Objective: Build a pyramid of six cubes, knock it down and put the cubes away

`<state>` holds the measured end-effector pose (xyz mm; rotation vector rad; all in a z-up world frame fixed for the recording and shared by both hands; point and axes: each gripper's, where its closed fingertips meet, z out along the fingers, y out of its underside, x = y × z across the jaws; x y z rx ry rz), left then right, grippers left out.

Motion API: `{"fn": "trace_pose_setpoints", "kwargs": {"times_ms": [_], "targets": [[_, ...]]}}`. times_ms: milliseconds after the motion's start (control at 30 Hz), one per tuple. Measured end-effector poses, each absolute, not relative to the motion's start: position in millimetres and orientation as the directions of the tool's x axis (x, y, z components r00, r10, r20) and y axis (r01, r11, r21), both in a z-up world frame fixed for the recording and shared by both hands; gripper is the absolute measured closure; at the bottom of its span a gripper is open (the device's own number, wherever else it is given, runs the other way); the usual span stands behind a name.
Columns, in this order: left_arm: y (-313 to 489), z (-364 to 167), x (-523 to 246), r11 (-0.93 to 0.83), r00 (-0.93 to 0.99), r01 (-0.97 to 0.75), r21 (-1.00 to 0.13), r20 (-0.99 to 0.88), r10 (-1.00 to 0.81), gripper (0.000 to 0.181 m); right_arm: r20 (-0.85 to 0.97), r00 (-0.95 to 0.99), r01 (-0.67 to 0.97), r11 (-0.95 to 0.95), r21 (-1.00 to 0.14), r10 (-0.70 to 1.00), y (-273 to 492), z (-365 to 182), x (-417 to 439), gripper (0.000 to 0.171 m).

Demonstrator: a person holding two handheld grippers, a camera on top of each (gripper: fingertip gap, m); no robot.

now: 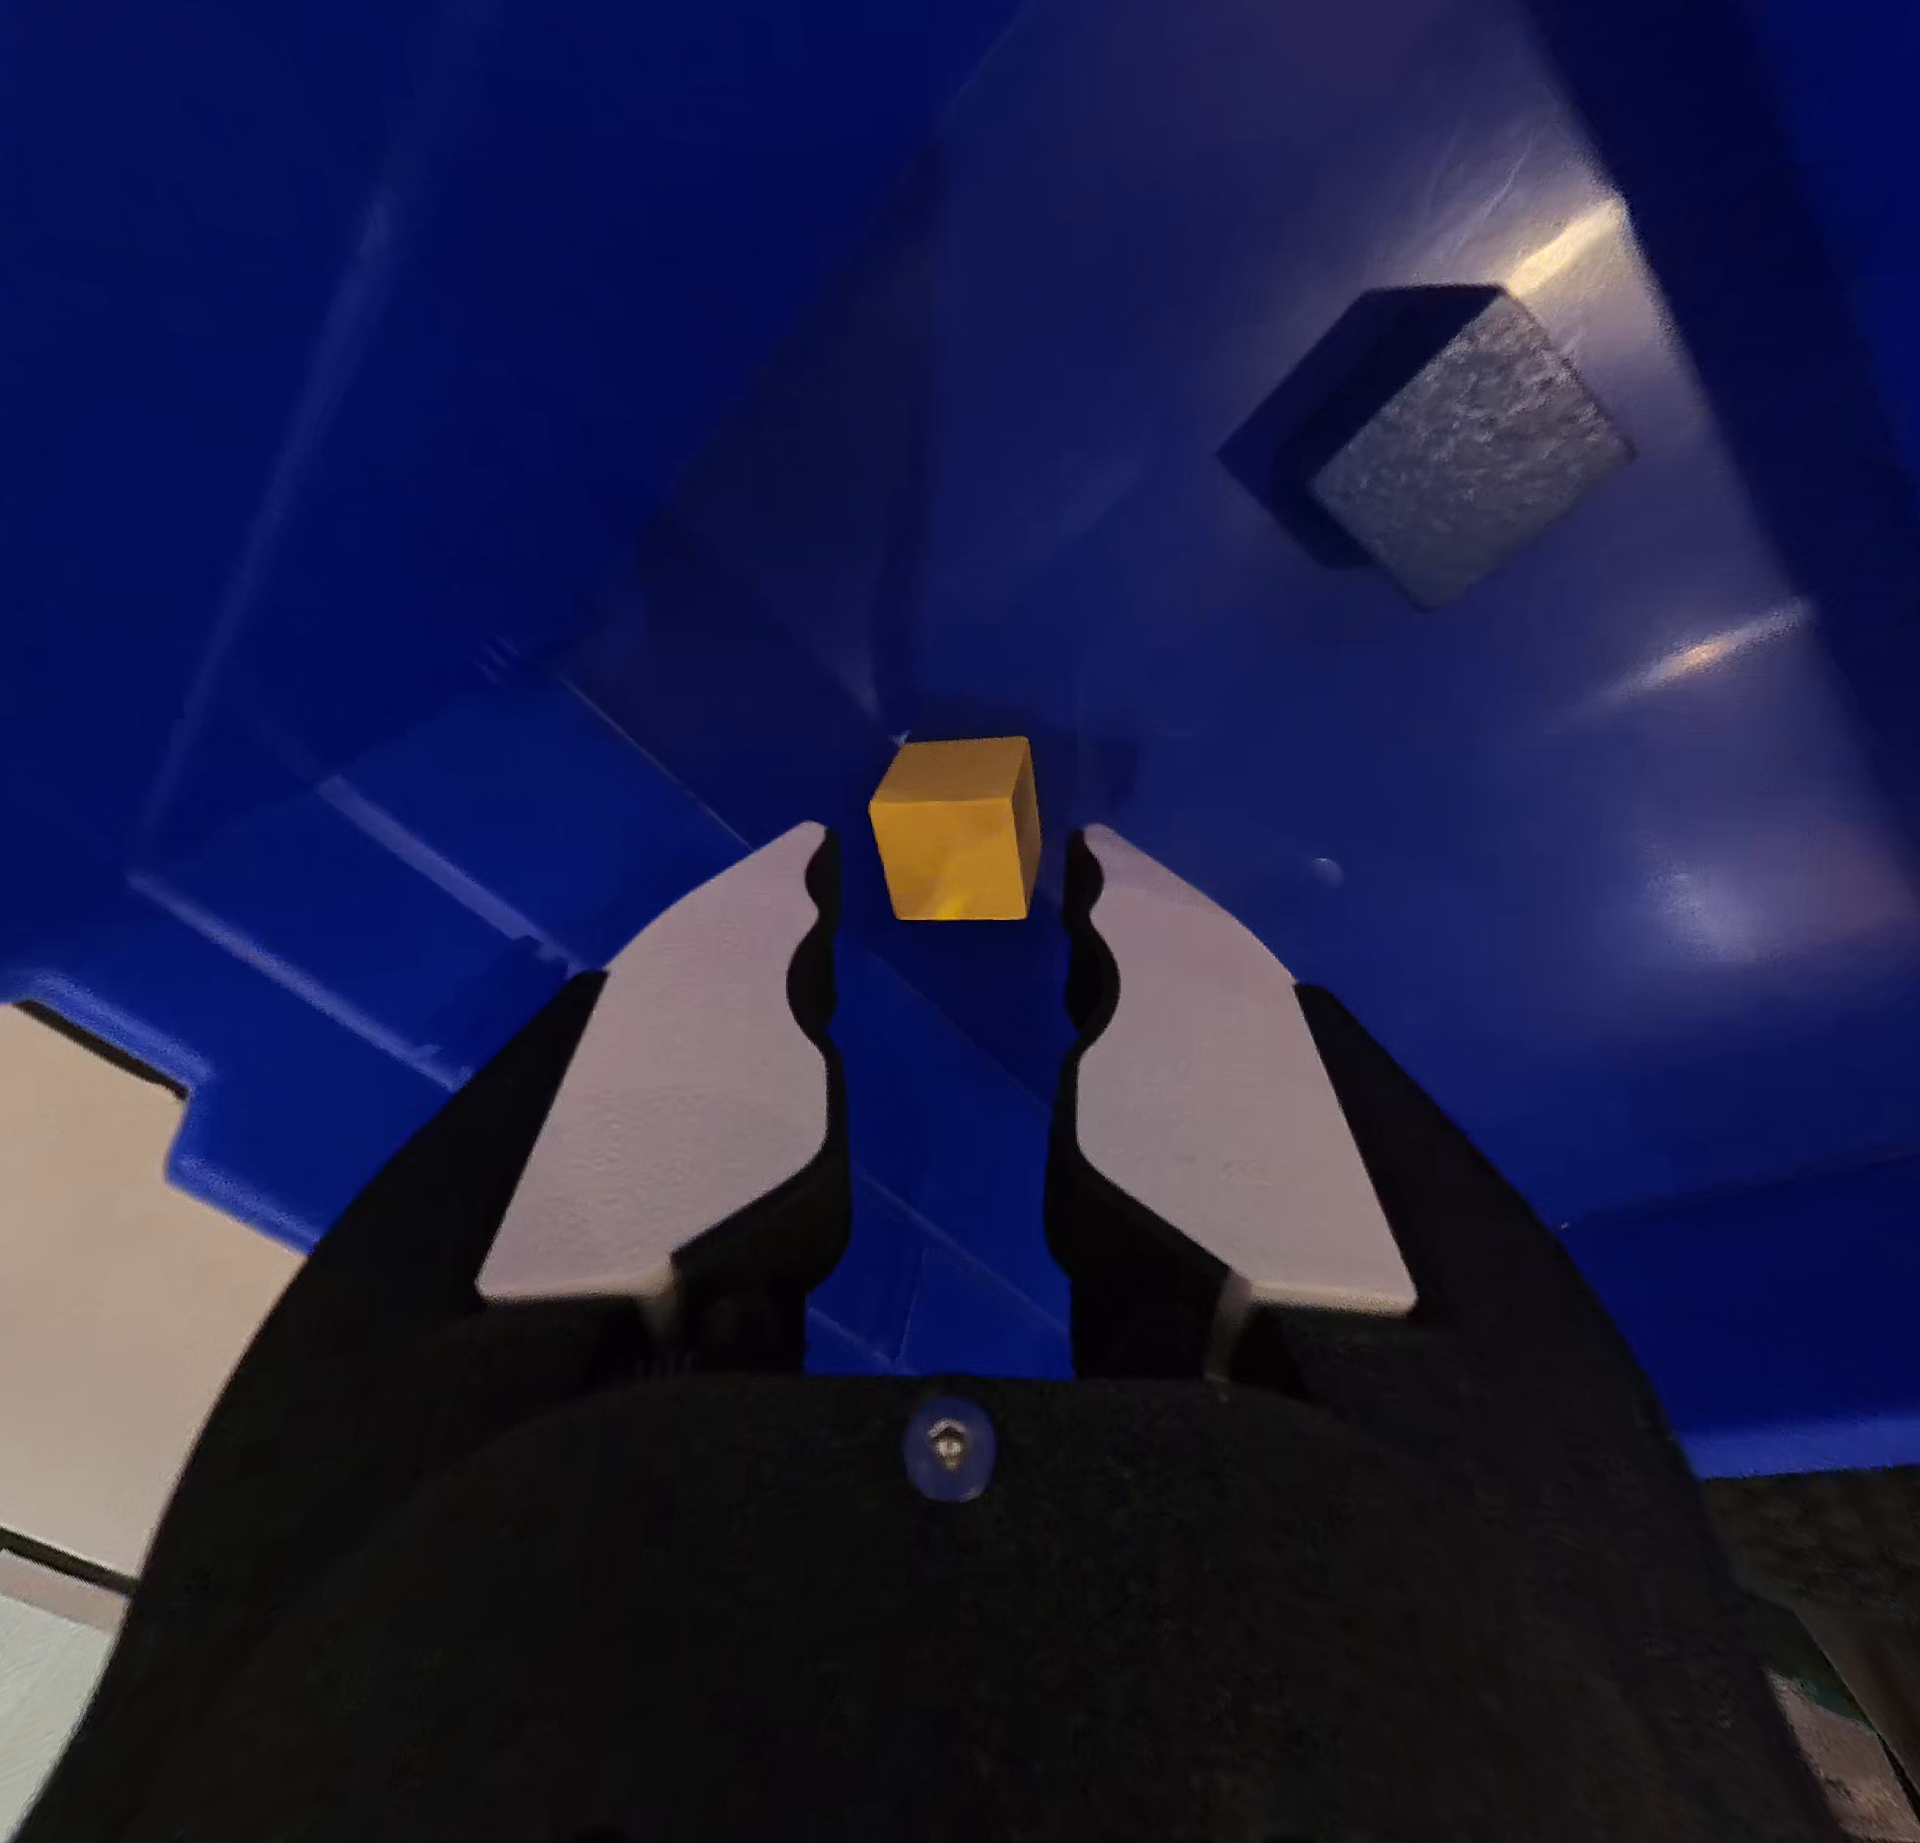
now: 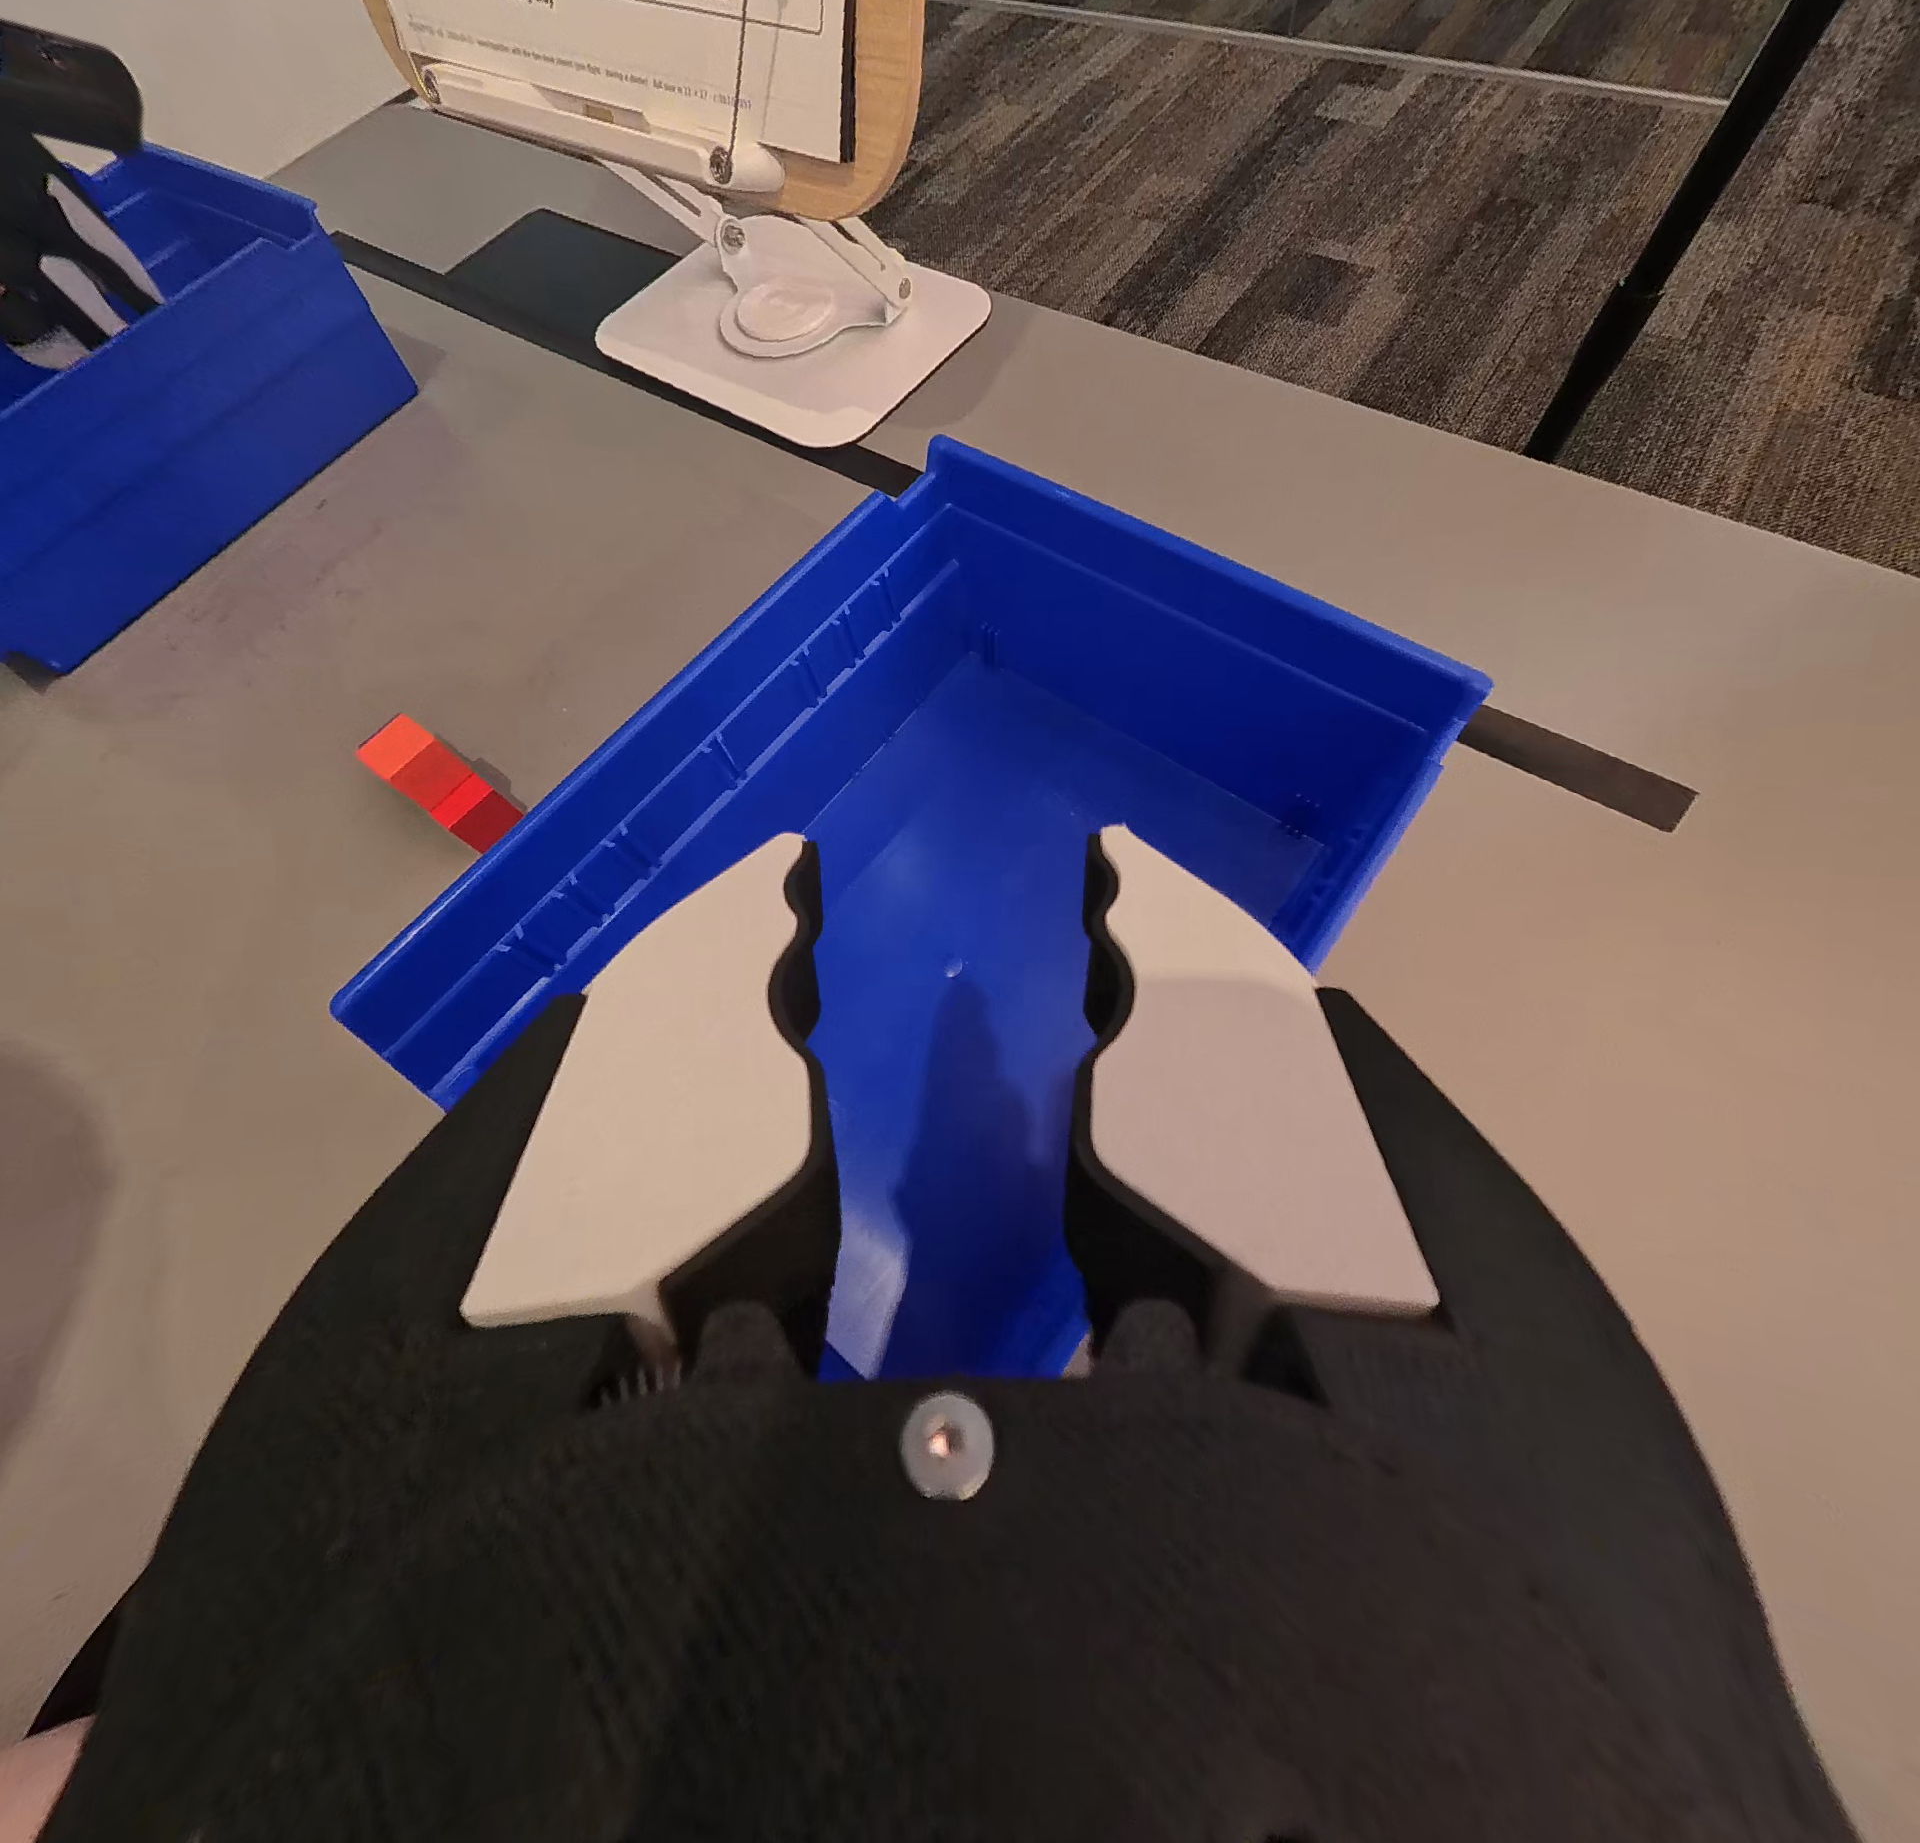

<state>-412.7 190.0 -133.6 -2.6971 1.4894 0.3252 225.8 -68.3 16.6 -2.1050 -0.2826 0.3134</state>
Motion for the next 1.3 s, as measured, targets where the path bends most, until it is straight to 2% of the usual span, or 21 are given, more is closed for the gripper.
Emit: {"fn": "trace_pose_setpoints", "kwargs": {"times_ms": [267,433,600,700,767,833,1000,1100,1300], "targets": [[189,-141,-412,-0.514,0.486,-0.853,0.089,-0.224,-0.845,0.153,-0.114,0.94,0.074,-0.518,-0.852,0.321,-68,16,227,0.121],[195,-110,-420,-0.517,0.481,-0.854,0.054,-0.294,-0.826,0.154,-0.119,0.94,0.063,-0.507,-0.86,0.319,-70,18,229,0.122],[196,-18,-397,-0.472,0.485,-0.87,-0.139,-0.406,-0.774,0.154,-0.123,0.942,0.053,-0.498,-0.865,0.312,-71,20,232,0.122],[168,41,-337,-0.32,0.426,-0.9,-0.294,-0.441,-0.79,0.154,-0.121,0.944,0.053,-0.5,-0.865,0.308,-72,20,233,0.122],[131,59,-284,-0.192,0.343,-0.911,-0.365,-0.411,-0.845,0.154,-0.116,0.945,0.057,-0.504,-0.862,0.305,-72,20,233,0.122],[90,56,-236,-0.054,0.213,-0.925,-0.377,-0.394,-0.894,0.154,-0.113,0.945,0.06,-0.503,-0.862,0.307,-73,21,231,0.122],[9,-1,-152,0.193,-0.082,-0.937,-0.29,-0.355,-0.931,0.154,-0.107,0.942,0.07,-0.497,-0.865,0.317,-73,23,227,0.122],[-7,-38,-128,0.265,-0.187,-0.944,-0.197,-0.345,-0.92,0.154,-0.109,0.94,0.072,-0.499,-0.863,0.324,-73,22,226,0.122],[-11,-87,-102,0.287,-0.245,-0.951,-0.111,-0.291,-0.925,0.154,-0.107,0.935,0.081,-0.498,-0.863,0.338,-71,22,222,0.122]]}}
